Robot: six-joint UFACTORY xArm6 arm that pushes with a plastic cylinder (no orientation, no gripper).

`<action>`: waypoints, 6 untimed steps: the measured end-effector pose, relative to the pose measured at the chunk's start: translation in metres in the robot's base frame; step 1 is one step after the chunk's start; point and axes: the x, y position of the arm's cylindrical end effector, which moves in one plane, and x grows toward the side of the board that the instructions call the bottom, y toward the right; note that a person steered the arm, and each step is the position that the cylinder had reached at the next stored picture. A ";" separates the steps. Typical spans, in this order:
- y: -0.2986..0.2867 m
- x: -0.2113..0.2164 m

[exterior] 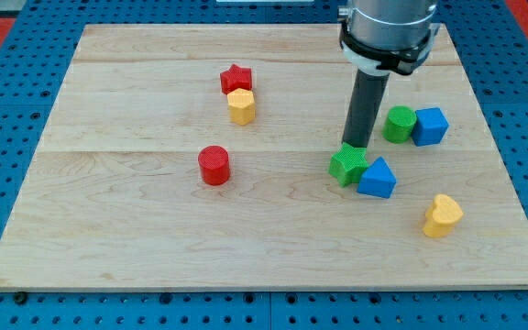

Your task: Slide the green star along with blue triangle a bit right

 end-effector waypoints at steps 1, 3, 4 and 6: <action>-0.035 -0.024; -0.123 0.005; -0.104 0.013; -0.018 0.037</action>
